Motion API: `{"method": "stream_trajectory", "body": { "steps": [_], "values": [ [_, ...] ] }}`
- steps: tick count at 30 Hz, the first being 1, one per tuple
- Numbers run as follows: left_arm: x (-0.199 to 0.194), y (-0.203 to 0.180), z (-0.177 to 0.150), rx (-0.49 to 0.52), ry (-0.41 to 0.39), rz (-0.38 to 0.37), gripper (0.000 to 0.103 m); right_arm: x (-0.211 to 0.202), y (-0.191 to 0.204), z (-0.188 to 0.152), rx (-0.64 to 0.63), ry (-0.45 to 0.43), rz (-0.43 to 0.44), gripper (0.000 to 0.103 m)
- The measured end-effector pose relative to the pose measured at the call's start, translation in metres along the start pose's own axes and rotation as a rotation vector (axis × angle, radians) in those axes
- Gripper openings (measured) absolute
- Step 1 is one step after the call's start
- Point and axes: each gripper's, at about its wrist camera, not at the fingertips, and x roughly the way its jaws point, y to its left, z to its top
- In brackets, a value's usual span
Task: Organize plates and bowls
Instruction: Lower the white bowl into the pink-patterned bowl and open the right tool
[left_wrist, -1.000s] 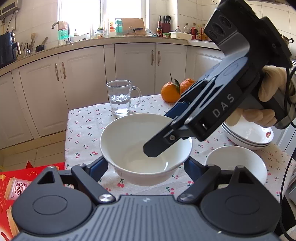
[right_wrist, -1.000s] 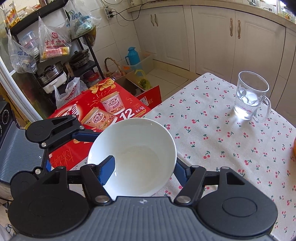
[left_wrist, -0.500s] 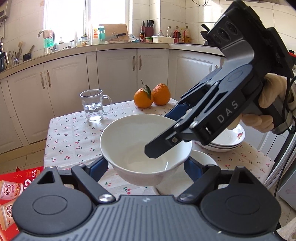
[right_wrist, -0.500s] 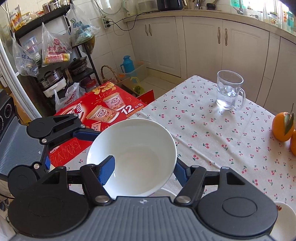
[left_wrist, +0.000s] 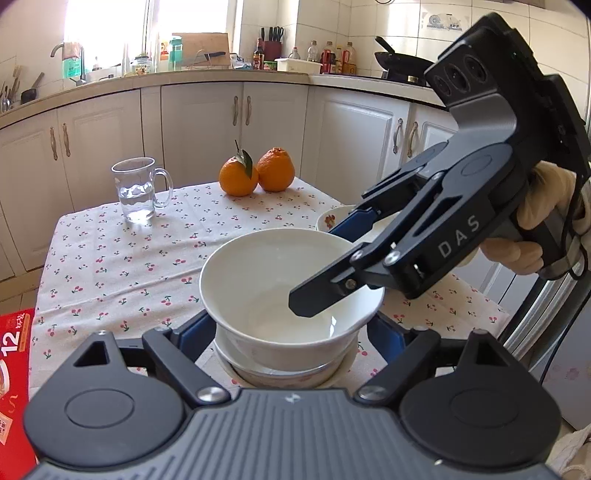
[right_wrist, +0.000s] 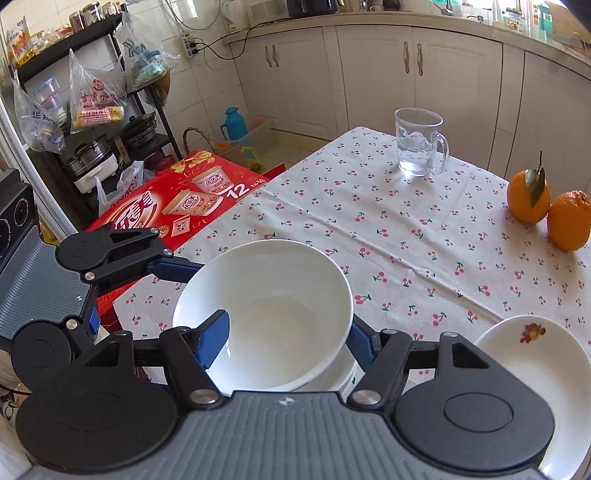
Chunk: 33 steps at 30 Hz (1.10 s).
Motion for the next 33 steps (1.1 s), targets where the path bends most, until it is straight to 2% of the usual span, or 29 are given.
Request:
{"method": "stream_trajectory", "body": {
  "steps": [17, 26, 32, 33],
  "values": [
    [0.009, 0.007, -0.004, -0.050, 0.023, -0.024, 0.088, 0.013, -0.008, -0.010, 0.034, 0.007, 0.007, 0.074],
    [0.012, 0.011, -0.006, -0.058, 0.033, -0.029, 0.089, 0.019, -0.005, -0.011, 0.000, 0.016, -0.017, 0.074],
    [0.012, 0.013, -0.009, -0.051, 0.044, -0.041, 0.093, 0.020, -0.001, -0.010, -0.029, 0.019, -0.025, 0.080],
    [0.011, 0.014, -0.009, -0.050, 0.042, -0.043, 0.093, 0.020, -0.001, -0.011, -0.029, 0.019, -0.021, 0.085]
  ]
}}
